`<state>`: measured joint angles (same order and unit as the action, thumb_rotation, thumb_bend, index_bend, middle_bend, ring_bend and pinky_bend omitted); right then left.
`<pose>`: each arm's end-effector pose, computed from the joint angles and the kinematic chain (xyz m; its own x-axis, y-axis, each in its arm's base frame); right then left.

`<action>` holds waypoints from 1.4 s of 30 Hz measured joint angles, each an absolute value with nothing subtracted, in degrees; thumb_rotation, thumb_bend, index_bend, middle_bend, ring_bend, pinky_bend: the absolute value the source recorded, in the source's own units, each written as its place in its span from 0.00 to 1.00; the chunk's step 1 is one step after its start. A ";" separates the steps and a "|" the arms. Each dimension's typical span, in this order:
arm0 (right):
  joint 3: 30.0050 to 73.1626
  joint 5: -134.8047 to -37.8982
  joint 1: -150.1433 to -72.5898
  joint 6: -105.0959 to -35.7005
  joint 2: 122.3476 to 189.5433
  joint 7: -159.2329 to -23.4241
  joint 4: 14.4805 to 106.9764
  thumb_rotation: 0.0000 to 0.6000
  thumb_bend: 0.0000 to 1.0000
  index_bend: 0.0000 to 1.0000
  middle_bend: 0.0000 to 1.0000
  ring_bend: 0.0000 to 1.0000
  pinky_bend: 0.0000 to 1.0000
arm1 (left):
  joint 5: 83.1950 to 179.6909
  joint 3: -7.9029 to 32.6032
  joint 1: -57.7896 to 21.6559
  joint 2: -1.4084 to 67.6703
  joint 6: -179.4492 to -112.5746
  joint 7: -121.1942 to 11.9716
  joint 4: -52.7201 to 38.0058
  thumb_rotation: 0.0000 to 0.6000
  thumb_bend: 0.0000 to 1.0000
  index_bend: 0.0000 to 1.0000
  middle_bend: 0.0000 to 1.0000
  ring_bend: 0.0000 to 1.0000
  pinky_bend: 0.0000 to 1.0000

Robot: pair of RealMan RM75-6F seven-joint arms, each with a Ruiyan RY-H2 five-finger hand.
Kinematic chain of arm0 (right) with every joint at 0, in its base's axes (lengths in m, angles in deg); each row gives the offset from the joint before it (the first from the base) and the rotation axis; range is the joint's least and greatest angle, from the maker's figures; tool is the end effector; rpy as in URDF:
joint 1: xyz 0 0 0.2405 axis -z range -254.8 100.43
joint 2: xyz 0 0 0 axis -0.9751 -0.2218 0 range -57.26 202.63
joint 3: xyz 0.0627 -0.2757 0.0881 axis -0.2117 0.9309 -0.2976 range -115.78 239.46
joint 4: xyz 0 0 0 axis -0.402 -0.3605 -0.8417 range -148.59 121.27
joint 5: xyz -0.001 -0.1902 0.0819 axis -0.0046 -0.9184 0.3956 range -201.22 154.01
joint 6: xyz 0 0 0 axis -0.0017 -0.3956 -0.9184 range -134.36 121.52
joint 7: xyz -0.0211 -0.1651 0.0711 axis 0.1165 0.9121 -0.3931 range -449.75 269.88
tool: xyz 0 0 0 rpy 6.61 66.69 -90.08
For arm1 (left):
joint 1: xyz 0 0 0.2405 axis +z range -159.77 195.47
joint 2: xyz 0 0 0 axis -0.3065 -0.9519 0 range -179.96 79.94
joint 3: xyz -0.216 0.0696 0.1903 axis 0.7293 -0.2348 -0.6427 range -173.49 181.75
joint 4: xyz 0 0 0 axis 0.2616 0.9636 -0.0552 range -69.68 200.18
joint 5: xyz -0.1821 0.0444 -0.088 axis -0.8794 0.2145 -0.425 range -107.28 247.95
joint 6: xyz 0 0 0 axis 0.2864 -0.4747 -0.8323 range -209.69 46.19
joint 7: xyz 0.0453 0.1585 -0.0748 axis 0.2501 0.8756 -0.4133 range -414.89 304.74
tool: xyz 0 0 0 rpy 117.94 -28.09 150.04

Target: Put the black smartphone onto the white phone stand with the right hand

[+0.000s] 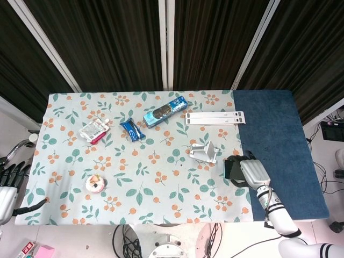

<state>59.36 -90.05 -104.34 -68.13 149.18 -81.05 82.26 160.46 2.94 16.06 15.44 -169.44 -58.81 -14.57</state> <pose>-0.2728 -0.3185 0.0342 0.2732 -0.3694 0.8882 -0.9618 -0.1234 0.2445 -0.3870 0.1887 0.1837 0.5157 0.0448 0.8556 0.8568 -0.0286 -0.5149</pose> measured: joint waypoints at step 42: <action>45.65 -97.12 -103.63 -74.86 164.27 -118.92 75.07 1.00 0.25 0.71 0.41 0.41 0.10 | 160.83 2.43 16.39 16.18 -169.48 -61.62 -11.77 0.27 0.01 0.05 0.04 0.00 0.12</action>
